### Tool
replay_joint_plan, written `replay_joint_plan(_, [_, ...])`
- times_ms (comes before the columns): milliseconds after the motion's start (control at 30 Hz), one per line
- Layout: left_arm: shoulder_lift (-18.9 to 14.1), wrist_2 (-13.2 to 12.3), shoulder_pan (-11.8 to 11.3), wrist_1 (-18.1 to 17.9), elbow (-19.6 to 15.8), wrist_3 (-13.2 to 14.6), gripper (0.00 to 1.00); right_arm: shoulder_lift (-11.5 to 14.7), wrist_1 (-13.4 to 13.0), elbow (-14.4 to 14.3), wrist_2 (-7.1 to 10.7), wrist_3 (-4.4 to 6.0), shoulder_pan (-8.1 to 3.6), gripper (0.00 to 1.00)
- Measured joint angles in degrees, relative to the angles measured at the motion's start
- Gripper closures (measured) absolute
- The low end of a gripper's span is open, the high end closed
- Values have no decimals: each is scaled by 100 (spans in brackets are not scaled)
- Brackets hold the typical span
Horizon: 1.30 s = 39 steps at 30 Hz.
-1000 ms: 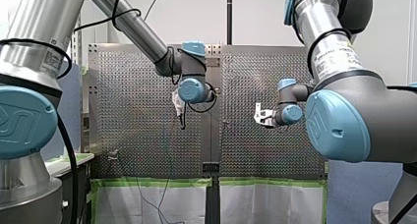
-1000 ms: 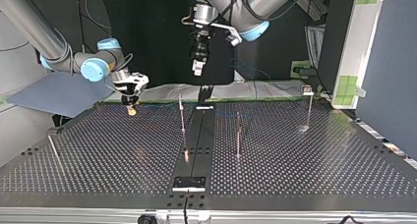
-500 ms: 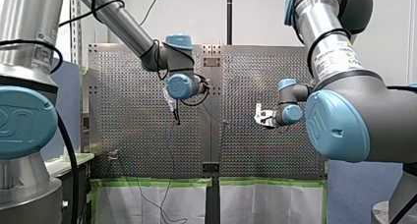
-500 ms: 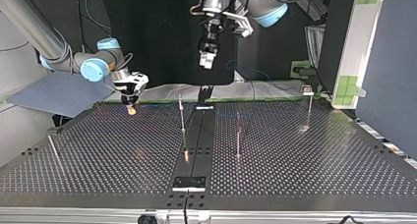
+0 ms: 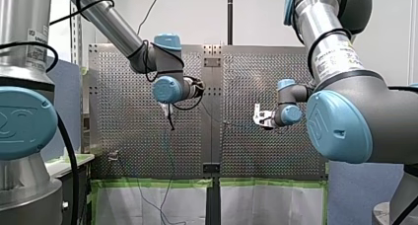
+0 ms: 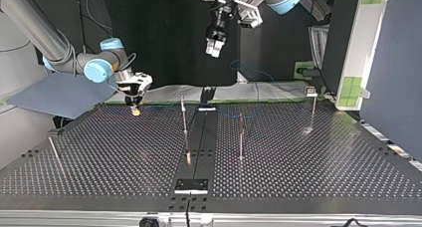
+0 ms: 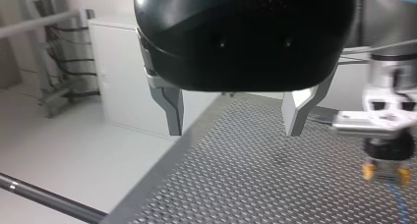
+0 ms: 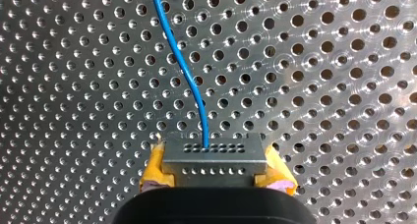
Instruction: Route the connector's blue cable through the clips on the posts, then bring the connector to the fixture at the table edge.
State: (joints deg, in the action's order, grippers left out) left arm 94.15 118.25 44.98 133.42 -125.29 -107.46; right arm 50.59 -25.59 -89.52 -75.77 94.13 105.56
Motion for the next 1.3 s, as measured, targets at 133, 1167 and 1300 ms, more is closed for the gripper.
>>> replay_joint_plan(133, [-79, -66, 8, -17, -180, -99, 0, 0, -5, 0, -1, 1, 5, 100])
replay_joint_plan(1167, [106, -498, -136, -246, -1620, -136, 0, 553, 138, 1, -772, 148, 153, 100])
replay_joint_plan(1300, [109, -509, -143, -254, -1638, -135, 0, 746, 142, 0, -966, 214, 199, 100])
